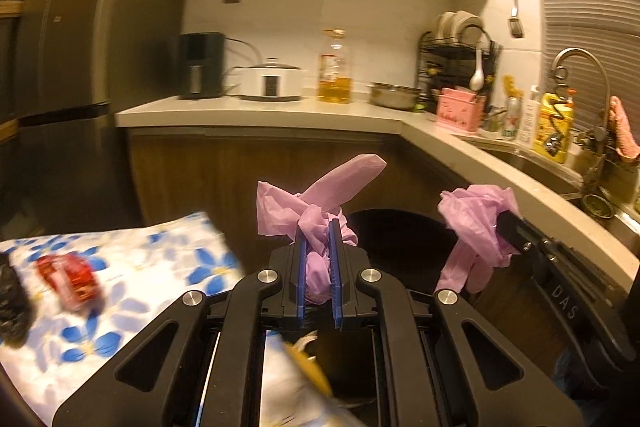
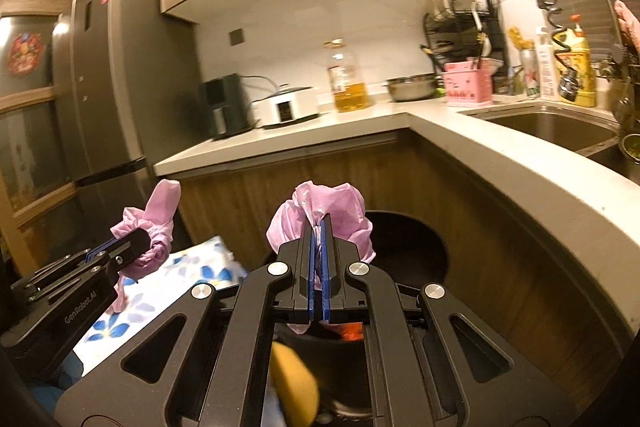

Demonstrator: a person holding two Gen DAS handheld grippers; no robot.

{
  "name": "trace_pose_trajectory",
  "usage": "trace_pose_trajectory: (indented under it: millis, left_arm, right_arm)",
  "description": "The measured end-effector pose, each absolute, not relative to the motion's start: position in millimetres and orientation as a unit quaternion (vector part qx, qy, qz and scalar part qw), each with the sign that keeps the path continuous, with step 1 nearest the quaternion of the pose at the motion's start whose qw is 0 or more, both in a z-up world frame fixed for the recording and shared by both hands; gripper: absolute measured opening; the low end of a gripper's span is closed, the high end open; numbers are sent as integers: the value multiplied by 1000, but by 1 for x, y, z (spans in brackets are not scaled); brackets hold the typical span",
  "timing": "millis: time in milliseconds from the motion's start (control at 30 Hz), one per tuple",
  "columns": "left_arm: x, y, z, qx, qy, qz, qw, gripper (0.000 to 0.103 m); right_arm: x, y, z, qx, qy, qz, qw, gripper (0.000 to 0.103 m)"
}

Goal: Collect trash
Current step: 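Carry both pink bags over the bin and open both grippers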

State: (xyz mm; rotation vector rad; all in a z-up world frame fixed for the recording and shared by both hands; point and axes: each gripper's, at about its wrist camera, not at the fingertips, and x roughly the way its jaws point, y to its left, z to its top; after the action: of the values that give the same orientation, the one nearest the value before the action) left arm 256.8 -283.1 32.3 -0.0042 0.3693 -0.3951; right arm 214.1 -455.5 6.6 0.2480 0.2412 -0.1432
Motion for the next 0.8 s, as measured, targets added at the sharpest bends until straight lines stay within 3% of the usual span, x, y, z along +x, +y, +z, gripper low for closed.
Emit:
trace_pose_trajectory:
  millis: [800]
  left_arm:
    - [319, -350, -4, 8, 216, -270, 938, 12]
  right_arm:
    - [261, -492, -10, 134, 142, -97, 976, 3]
